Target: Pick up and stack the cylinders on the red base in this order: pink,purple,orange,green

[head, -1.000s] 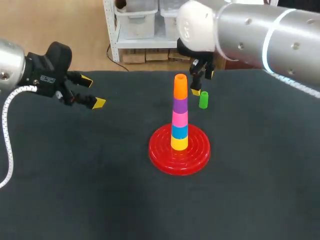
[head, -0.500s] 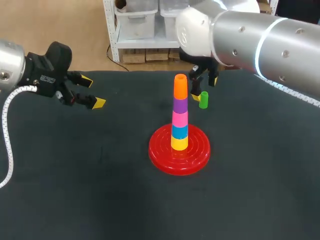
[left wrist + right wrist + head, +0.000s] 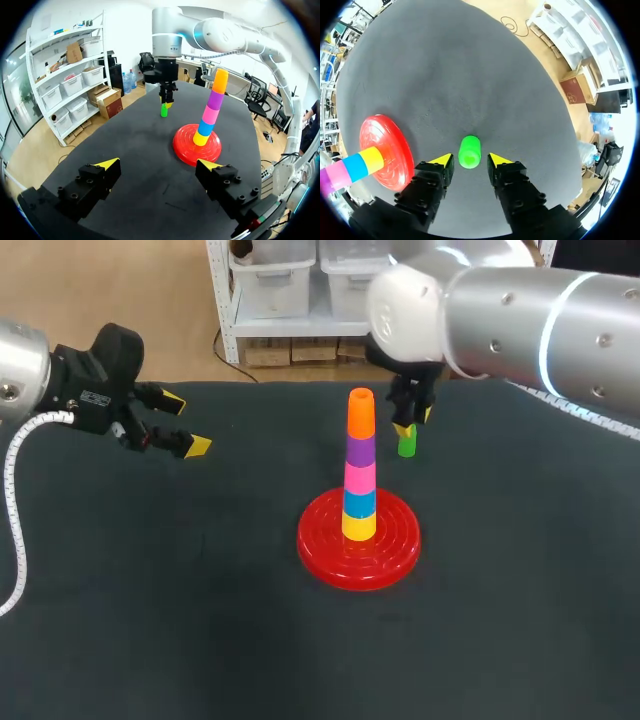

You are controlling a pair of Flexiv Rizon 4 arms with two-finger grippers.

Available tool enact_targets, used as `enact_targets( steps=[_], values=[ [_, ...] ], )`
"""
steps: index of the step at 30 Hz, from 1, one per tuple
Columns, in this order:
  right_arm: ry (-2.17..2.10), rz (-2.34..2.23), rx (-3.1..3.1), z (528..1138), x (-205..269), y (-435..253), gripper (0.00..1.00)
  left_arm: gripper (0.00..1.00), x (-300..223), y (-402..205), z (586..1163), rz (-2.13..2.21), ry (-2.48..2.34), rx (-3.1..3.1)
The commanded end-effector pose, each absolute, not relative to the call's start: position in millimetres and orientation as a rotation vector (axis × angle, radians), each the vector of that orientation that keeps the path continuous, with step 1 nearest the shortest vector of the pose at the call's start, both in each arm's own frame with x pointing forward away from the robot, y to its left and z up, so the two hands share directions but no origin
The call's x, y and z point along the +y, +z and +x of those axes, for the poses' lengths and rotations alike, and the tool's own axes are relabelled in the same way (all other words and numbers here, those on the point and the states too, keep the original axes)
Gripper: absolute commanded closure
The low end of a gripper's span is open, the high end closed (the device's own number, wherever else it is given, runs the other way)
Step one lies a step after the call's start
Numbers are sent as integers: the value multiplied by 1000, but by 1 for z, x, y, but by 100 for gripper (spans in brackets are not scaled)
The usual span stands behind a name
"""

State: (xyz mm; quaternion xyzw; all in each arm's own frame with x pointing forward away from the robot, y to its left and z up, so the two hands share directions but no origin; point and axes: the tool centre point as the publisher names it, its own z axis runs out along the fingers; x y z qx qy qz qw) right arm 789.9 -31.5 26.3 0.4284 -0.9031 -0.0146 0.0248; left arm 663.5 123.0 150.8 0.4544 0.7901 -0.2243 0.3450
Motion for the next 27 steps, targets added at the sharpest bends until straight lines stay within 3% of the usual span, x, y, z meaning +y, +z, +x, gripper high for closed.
enact_targets(
  steps=[1, 11, 12, 13, 20, 27],
  values=[
    [-62, 1333, -2830, 784, -35, 23, 59, 0, 123, 150, 665, 1182, -583, 2053],
    [-76, 1347, -2821, 789, -27, 20, 59, 0, 123, 150, 665, 1182, -583, 2053],
    [-72, 1349, -2815, 789, -26, 20, 71, 0, 123, 150, 665, 1182, -583, 2053],
    [-68, 1346, -2805, 789, -26, 20, 100, 0, 123, 150, 665, 1182, -583, 2053],
    [-23, 1354, -2830, 788, -31, 40, 100, 0, 123, 150, 665, 1182, -583, 2053],
    [-45, 1705, -2791, 786, -15, 125, 100, 0, 123, 150, 665, 1182, -583, 2053]
  ],
)
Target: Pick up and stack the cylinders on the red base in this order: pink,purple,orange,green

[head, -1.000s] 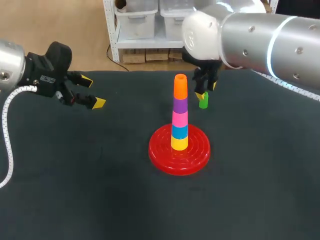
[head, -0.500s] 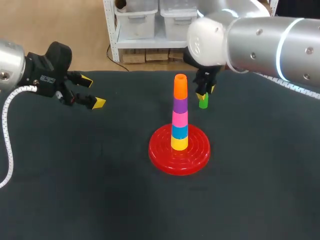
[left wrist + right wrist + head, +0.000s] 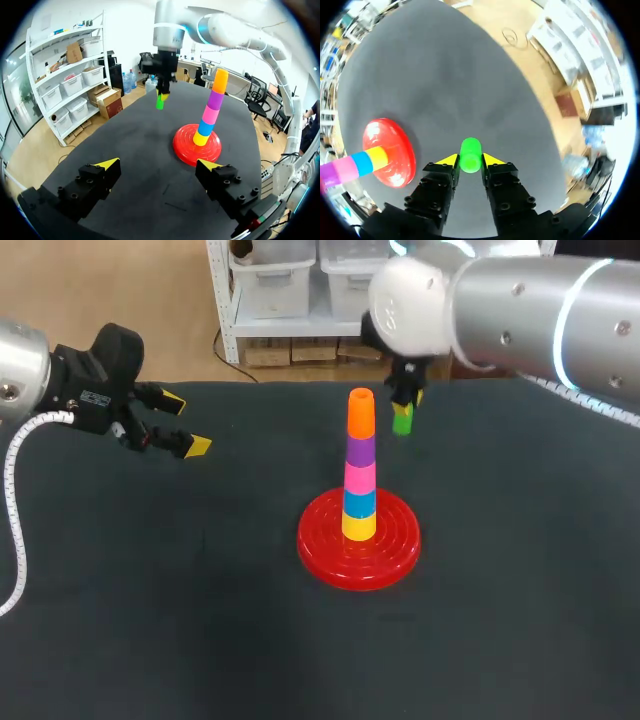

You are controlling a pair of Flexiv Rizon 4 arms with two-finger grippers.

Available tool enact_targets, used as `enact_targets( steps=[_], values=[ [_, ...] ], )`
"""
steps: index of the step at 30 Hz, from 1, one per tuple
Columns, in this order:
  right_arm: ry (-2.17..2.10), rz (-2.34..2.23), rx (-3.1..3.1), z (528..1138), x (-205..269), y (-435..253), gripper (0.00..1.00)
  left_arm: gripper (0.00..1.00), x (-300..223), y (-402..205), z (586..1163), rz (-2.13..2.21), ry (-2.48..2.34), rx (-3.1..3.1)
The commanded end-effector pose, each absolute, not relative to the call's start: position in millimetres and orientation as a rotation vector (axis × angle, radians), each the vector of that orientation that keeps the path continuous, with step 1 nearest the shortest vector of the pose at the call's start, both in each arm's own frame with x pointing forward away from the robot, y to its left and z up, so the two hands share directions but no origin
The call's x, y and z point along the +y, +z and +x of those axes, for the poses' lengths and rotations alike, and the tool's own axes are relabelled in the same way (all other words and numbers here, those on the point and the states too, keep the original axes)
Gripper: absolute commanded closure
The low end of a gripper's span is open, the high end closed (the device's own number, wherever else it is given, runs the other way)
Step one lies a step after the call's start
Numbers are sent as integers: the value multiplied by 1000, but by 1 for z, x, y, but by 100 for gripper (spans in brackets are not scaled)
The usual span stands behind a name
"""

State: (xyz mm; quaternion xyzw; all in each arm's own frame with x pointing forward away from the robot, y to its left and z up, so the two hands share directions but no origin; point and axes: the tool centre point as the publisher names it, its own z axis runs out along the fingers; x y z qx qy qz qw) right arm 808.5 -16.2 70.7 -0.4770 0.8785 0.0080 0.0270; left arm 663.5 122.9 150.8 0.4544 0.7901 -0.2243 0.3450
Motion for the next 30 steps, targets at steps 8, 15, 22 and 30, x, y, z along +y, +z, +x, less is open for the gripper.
enact_targets(
  steps=[8, 15, 22, 30],
  values=[
    [47, -2011, 2141, 743, 24, 231, 100, 0, 123, 150, 665, 1182, -583, 2053],
    [18, -2163, 1878, 693, 39, 293, 100, 0, 123, 150, 665, 1182, -583, 2053],
    [-65, -2276, 1769, 650, 38, 313, 100, 0, 123, 150, 665, 1182, -583, 2053],
    [-118, -2356, 1753, 623, 33, 313, 100, 0, 123, 150, 665, 1182, -583, 2053]
  ],
)
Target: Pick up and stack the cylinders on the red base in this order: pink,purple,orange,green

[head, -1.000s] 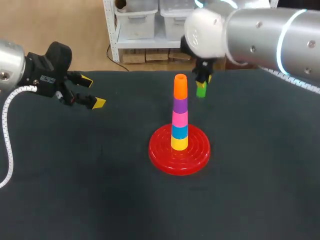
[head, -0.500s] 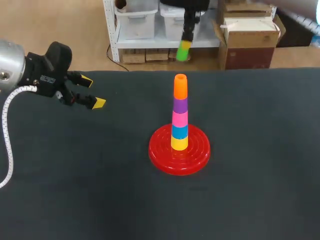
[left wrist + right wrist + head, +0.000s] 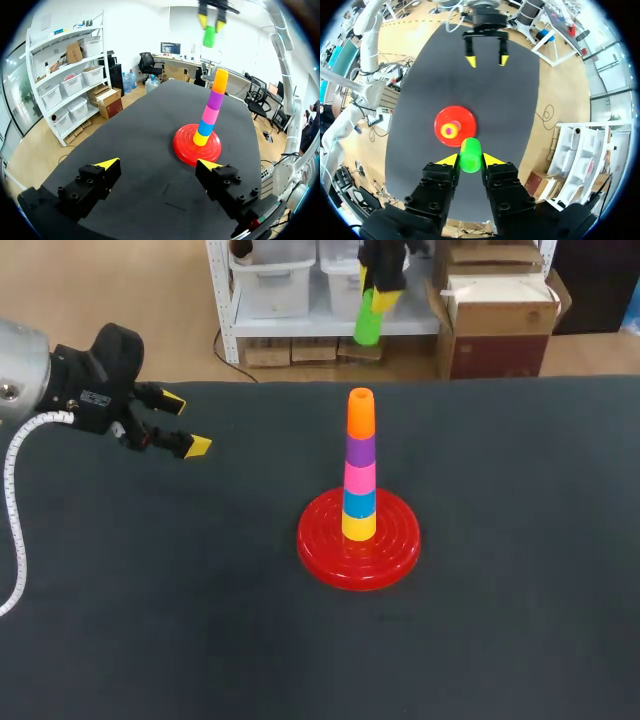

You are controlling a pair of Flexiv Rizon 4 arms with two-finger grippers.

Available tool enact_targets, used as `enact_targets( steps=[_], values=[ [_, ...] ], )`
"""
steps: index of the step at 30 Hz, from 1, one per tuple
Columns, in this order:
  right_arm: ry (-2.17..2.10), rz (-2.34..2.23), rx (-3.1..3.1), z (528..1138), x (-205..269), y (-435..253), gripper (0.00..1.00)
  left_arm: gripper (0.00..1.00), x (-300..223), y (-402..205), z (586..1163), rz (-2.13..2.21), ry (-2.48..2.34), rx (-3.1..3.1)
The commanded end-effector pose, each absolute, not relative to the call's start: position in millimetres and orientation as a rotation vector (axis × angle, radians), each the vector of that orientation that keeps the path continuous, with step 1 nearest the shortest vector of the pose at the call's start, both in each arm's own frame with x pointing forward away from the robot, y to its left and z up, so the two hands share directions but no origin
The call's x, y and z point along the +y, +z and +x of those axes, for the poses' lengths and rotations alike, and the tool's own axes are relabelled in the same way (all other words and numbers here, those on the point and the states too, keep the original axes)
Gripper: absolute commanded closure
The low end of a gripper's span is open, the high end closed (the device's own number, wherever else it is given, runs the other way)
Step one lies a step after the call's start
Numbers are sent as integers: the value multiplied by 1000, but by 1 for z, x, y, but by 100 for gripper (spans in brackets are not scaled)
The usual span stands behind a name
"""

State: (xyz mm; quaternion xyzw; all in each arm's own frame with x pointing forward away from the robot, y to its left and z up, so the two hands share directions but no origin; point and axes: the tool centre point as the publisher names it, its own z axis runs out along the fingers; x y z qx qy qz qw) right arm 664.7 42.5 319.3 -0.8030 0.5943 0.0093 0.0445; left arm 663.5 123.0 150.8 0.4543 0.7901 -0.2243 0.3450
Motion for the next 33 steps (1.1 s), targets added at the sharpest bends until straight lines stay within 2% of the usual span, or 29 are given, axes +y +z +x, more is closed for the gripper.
enact_targets(
  steps=[1, 14, 33],
  values=[
    [-115, -2361, 1753, 621, 33, 312, 100, 0, 123, 150, 665, 1182, -583, 2053],
    [-93, -2445, 1751, 613, 27, 299, 100, 0, 123, 150, 665, 1182, -583, 2053],
    [8, -2595, 1713, 637, 52, 288, 100, 0, 123, 150, 665, 1182, -583, 2053]
  ],
)
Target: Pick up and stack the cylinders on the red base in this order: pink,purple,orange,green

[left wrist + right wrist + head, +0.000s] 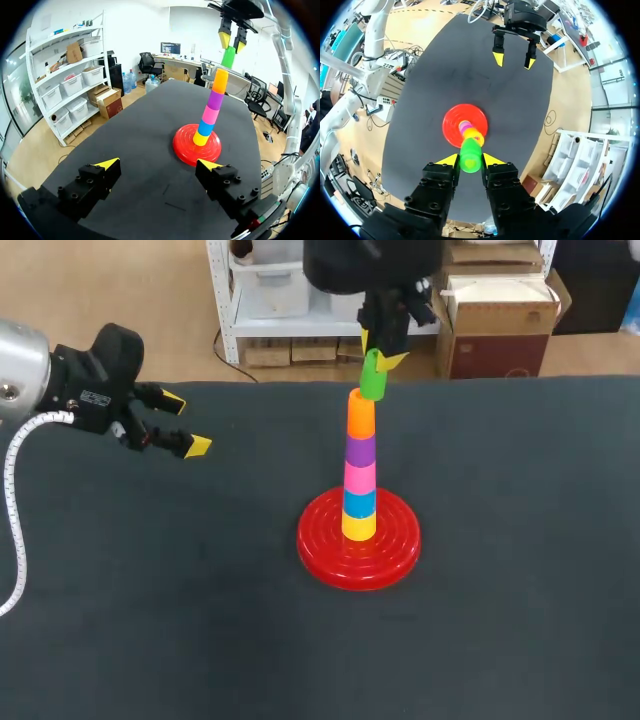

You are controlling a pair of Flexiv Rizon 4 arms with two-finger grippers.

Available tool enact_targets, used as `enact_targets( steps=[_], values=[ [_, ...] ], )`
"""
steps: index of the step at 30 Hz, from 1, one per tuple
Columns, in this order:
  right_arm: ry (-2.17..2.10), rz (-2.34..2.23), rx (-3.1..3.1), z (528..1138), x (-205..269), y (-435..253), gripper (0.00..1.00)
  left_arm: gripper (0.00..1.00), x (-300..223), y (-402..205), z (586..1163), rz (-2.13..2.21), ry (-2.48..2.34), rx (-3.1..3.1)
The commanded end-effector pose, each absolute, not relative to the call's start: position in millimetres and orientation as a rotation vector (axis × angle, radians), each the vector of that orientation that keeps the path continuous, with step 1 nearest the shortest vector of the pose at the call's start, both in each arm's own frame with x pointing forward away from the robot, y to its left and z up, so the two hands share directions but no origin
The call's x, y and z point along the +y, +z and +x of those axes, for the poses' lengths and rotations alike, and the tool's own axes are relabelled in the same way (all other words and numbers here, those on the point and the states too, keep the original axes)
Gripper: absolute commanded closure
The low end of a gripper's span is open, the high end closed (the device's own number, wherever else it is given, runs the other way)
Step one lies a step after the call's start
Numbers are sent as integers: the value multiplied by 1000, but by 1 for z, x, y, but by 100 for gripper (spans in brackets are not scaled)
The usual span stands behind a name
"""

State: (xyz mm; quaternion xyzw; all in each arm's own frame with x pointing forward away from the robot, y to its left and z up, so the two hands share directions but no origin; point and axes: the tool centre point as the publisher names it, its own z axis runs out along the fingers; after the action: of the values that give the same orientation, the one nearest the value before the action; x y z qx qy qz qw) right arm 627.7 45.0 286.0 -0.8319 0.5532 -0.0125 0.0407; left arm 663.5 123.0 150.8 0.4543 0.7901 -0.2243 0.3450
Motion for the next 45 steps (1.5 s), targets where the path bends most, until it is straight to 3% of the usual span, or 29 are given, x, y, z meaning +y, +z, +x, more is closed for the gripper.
enact_targets(
  steps=[1, 45],
  values=[
    [10, -2598, 1709, 638, 53, 288, 100, 0, 123, 150, 665, 1182, -583, 2053],
    [61, -2637, 1746, 630, 50, 271, 100, 0, 123, 150, 665, 1182, -583, 2053]
  ],
)
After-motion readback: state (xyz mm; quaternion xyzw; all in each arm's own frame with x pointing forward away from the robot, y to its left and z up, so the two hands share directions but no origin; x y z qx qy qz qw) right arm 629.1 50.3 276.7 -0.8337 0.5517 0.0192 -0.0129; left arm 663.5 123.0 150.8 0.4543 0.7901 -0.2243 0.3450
